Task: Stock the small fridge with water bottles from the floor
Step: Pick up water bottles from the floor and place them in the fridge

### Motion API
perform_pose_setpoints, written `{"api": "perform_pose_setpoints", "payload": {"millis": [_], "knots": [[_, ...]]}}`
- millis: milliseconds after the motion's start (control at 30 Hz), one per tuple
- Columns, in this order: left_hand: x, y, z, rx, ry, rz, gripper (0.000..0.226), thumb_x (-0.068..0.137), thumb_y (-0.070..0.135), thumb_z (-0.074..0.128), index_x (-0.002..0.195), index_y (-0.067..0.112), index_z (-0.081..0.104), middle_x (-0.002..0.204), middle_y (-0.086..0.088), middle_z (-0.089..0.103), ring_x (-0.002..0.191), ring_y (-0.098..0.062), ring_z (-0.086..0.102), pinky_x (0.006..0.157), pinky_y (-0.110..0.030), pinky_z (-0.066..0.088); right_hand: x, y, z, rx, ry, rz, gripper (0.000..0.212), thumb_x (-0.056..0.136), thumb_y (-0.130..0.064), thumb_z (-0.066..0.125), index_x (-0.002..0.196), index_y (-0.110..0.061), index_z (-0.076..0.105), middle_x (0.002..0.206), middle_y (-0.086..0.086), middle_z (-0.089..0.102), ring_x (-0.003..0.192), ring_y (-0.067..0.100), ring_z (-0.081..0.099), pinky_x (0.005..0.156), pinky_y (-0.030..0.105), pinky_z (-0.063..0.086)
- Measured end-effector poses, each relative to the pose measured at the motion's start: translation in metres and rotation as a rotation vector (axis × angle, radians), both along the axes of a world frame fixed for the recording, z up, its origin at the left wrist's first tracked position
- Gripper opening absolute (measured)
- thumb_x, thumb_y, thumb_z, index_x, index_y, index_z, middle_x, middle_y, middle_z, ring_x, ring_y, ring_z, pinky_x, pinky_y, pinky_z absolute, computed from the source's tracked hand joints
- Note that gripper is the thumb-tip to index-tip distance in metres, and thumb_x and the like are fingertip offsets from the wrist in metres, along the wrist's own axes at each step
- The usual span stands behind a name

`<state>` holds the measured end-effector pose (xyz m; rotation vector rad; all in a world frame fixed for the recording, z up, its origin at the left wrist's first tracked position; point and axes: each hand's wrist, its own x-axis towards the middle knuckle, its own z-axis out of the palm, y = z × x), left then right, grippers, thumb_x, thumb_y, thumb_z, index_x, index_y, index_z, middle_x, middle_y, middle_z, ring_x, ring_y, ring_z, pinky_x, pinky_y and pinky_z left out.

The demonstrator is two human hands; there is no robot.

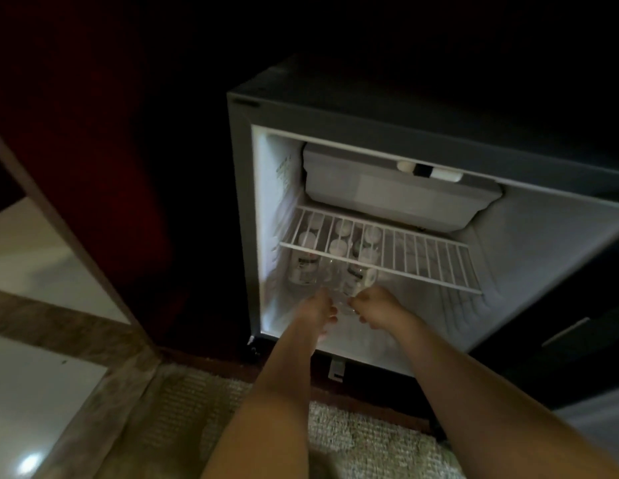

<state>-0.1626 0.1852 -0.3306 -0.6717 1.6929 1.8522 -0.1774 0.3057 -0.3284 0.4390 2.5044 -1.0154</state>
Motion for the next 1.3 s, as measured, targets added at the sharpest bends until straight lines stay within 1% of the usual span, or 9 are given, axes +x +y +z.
{"api": "perform_pose_setpoints", "payload": {"millis": [167,233,300,433,533,633,767,900,1300], "knots": [[0.032,-0.038,0.030,-0.085,0.067,-0.100,0.047,0.099,0.038,0.037,0.123,0.003,0.056,0.110,-0.013,0.059,0.078,-0.017,0.056,0.075,-0.026,0.043,0.028,-0.036,0.035,-0.094,0.018,0.104,0.024,0.094,-0.021,0.048,0.105,-0.007,0.064,0.090,0.007,0.062,0.073,0.018,0.060,0.058,0.024,0.041],[0.047,-0.059,0.043,-0.214,0.144,-0.189,0.047,0.098,0.040,0.039,0.125,0.005,0.056,0.105,-0.008,0.056,0.079,-0.015,0.056,0.058,-0.020,0.040,0.041,-0.056,0.052,-0.131,0.066,0.167,0.023,0.095,-0.021,0.048,0.103,-0.009,0.064,0.092,0.008,0.064,0.072,0.016,0.060,0.060,0.024,0.043],[0.060,-0.078,0.056,-0.320,0.183,-0.293,0.051,0.097,0.046,0.037,0.122,0.006,0.057,0.104,-0.008,0.058,0.093,-0.021,0.058,0.065,-0.023,0.042,0.052,-0.072,0.067,-0.152,0.116,0.223,0.022,0.095,-0.023,0.048,0.103,-0.010,0.065,0.096,0.011,0.067,0.076,0.017,0.063,0.067,0.026,0.047],[0.094,-0.129,0.076,-0.523,0.180,-0.353,0.041,0.097,0.045,0.035,0.080,0.014,0.056,0.104,-0.011,0.061,0.104,-0.029,0.062,0.090,-0.037,0.045,0.080,-0.111,0.092,-0.179,0.127,0.345,0.021,0.096,-0.025,0.048,0.103,-0.010,0.062,0.097,0.007,0.066,0.076,0.014,0.063,0.076,0.031,0.049],[0.125,-0.168,0.087,-0.633,0.232,-0.342,0.038,0.098,0.041,0.037,0.066,0.021,0.042,0.099,-0.011,0.057,0.100,-0.030,0.062,0.087,-0.036,0.046,0.105,-0.145,0.109,-0.178,0.115,0.444,0.021,0.097,-0.025,0.048,0.109,-0.010,0.059,0.098,0.004,0.063,0.085,0.017,0.062,0.085,0.035,0.051],[0.157,-0.207,0.097,-0.698,0.244,-0.347,0.041,0.099,0.038,0.036,0.084,0.004,0.056,0.097,-0.015,0.054,0.091,-0.027,0.054,0.079,-0.033,0.039,0.127,-0.183,0.125,-0.163,0.154,0.488,0.021,0.097,-0.025,0.049,0.111,-0.012,0.059,0.095,0.001,0.064,0.086,0.017,0.063,0.080,0.032,0.051],[0.202,-0.265,0.102,-0.823,0.220,-0.333,0.044,0.100,0.036,0.034,0.114,0.001,0.057,0.127,-0.019,0.056,0.117,-0.032,0.053,0.090,-0.033,0.041,0.157,-0.244,0.135,-0.130,0.206,0.596,0.021,0.096,-0.021,0.049,0.108,-0.009,0.061,0.093,0.004,0.064,0.080,0.016,0.063,0.061,0.018,0.045],[0.252,-0.331,0.089,-0.910,0.164,-0.216,0.052,0.098,0.039,0.037,0.134,0.002,0.047,0.140,-0.017,0.047,0.128,-0.032,0.046,0.104,-0.035,0.036,0.191,-0.315,0.141,-0.085,0.235,0.764,0.016,0.094,-0.019,0.052,0.099,-0.010,0.064,0.093,0.008,0.066,0.089,0.022,0.066,0.079,0.031,0.053],[0.392,-0.477,0.014,-1.065,-0.086,0.063,0.037,0.094,0.032,0.046,0.118,0.007,0.057,0.123,-0.013,0.060,0.112,-0.027,0.056,0.095,-0.035,0.044,0.300,-0.480,0.076,0.007,0.207,1.157,0.026,0.094,-0.024,0.051,0.112,-0.010,0.063,0.109,0.011,0.066,0.098,0.025,0.062,0.083,0.035,0.052]]}}
